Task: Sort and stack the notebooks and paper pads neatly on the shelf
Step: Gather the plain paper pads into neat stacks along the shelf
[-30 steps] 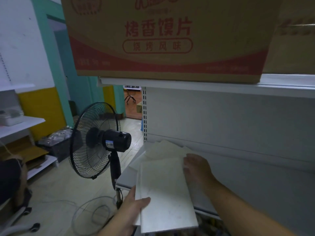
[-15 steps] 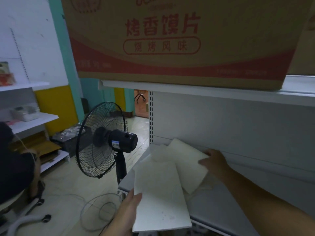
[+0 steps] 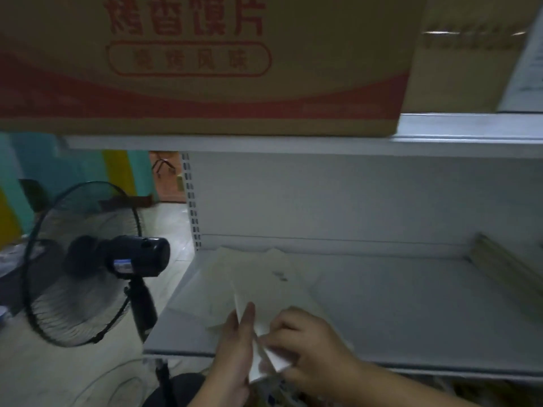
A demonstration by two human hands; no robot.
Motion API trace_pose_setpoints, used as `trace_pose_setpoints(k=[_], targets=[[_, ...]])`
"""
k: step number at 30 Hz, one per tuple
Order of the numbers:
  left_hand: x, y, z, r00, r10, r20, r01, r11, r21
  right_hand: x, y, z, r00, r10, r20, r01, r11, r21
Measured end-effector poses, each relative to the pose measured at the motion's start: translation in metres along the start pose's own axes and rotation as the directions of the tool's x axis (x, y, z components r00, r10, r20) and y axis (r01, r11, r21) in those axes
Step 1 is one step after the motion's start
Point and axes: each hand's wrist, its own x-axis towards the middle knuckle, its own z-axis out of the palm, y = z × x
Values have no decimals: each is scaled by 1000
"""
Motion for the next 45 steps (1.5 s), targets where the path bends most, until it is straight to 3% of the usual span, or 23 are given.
trace_pose_setpoints(k=[3,7,9,10,12,13,15,18,21,23,28,30,34,37,39,41,45], targets=[[-9,0,18,997,-2,73,-4,996,91,-20,-4,-20,996,41,84,-40,999,-13],[-21,-9,48,988,40,152,-63,986,153,-56,1,-58,921,353,167,-343,935,-85],[-27,-12,68,982,51,182,-77,987,140,-78,13,-89,810,581,80,-564,809,-165],[-32,-14,82,983,43,180,-65,991,120,-92,21,-105,713,701,28,-689,708,-155],[-40,-19,116,984,20,177,-23,1000,15,-120,34,-138,484,874,48,-873,479,89],[-42,-26,135,981,9,194,-10,1000,9,-137,38,-150,442,892,99,-878,407,253],[-54,-37,176,961,26,274,-46,997,68,-171,45,-172,427,899,96,-811,334,481],[-93,-37,244,931,53,362,-121,978,167,-226,59,-219,318,946,-67,-661,272,699],[-131,-41,303,859,132,495,-258,946,195,-274,61,-278,247,960,-134,-631,265,729],[-143,-58,338,840,205,502,-329,929,172,-307,64,-313,220,963,-154,-648,262,715],[-172,-61,418,844,78,531,-211,958,195,-360,72,-405,213,938,-275,-613,347,709],[-175,-52,440,882,50,469,-155,969,190,-364,74,-442,268,892,-363,-546,451,706],[-158,-41,473,871,97,481,-159,983,89,-359,77,-498,450,731,-512,-394,677,621],[-140,-42,496,834,82,546,-143,987,70,-359,94,-497,532,697,-480,-417,709,568],[-132,-46,512,800,-18,599,-38,996,81,-364,113,-486,504,742,-442,-562,670,485],[-128,-47,527,793,-24,609,-39,995,90,-372,129,-491,437,769,-467,-629,632,452],[-116,-42,553,787,-43,615,-14,996,87,-394,144,-524,334,666,-667,-363,744,561]])
